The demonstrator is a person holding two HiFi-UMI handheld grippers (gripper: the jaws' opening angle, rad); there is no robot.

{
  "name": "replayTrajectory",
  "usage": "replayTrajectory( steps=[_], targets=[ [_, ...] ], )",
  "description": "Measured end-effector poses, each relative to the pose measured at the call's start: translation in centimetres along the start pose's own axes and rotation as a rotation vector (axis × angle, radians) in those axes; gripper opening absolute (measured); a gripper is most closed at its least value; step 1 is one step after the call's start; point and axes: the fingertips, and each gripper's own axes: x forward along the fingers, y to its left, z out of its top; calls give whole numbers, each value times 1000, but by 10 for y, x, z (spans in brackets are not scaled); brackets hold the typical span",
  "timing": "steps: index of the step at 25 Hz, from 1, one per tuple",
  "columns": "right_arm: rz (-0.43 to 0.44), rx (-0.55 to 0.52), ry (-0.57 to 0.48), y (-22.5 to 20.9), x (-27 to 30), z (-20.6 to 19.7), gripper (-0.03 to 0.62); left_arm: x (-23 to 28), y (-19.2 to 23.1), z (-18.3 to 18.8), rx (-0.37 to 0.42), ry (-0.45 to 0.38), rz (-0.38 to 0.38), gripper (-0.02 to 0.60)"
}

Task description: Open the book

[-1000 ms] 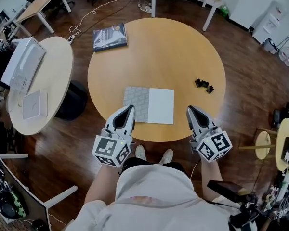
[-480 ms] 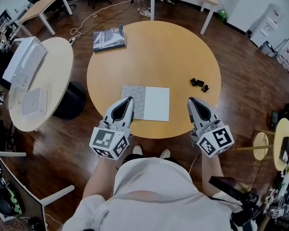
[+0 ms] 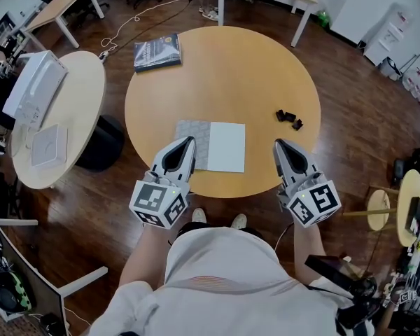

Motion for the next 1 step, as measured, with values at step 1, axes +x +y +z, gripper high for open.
replayTrajectory(
  steps=[1],
  targets=[
    [0, -2, 1, 0, 0, 0, -3, 0, 0, 0, -2, -1, 0, 9]
  ],
)
